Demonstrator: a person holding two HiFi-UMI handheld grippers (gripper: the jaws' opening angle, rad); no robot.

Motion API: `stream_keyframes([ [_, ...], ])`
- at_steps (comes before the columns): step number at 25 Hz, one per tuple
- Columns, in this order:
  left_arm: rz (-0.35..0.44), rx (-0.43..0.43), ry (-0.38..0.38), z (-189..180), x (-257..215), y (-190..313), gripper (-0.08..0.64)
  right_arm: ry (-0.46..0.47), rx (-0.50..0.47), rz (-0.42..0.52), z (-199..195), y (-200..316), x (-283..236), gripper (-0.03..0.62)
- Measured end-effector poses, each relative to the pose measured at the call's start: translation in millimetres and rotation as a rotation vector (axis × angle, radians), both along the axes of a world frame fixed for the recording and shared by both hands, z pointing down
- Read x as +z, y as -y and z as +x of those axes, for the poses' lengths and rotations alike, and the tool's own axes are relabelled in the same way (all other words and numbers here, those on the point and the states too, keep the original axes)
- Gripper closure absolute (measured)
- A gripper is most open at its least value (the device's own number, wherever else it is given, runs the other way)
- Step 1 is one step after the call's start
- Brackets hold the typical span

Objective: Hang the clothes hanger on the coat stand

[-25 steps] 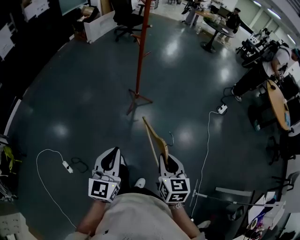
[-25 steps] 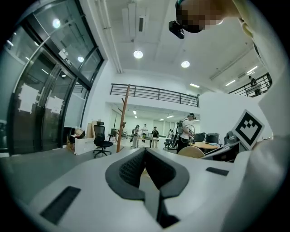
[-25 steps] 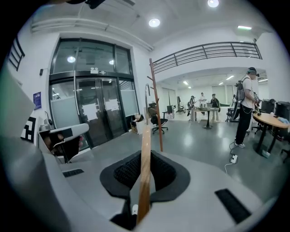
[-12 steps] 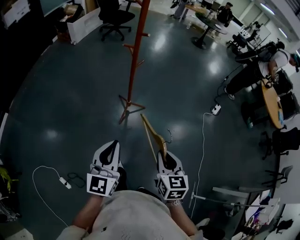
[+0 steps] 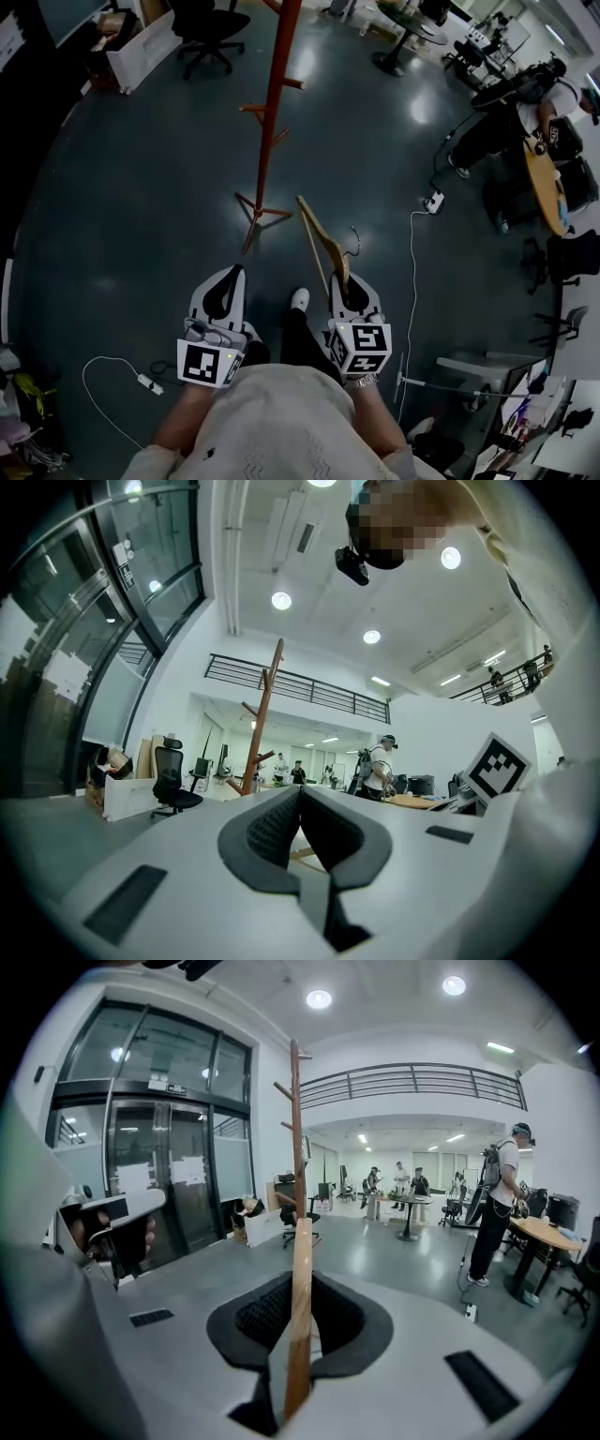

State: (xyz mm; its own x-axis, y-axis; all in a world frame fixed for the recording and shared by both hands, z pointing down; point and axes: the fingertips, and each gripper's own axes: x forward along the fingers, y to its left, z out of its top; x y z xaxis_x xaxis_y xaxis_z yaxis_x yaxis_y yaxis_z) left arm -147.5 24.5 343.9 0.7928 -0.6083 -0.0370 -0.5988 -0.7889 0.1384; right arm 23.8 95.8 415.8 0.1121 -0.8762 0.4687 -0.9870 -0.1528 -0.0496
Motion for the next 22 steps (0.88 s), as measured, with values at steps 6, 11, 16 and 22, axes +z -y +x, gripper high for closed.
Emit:
stream_keyframes([
  [6, -0.033, -0.077, 0.006, 30, 22, 69, 0.548, -0.016, -0.053, -0.011, 45, 91, 41, 0.523],
  [11, -0.026, -0.122, 0.011, 65, 14, 124, 0.548, -0.072, -0.107, -0.051, 92, 169, 86, 0.523],
  [16, -0.019, -0.175, 0.005, 102, 0, 167, 0.548, -0.115, -0.186, -0.064, 116, 246, 134, 0.523],
  [22, -0.037, -0.25, 0.017, 127, -13, 190, 0.548, -0.131, -0.277, -0.091, 109, 323, 189, 0.523],
])
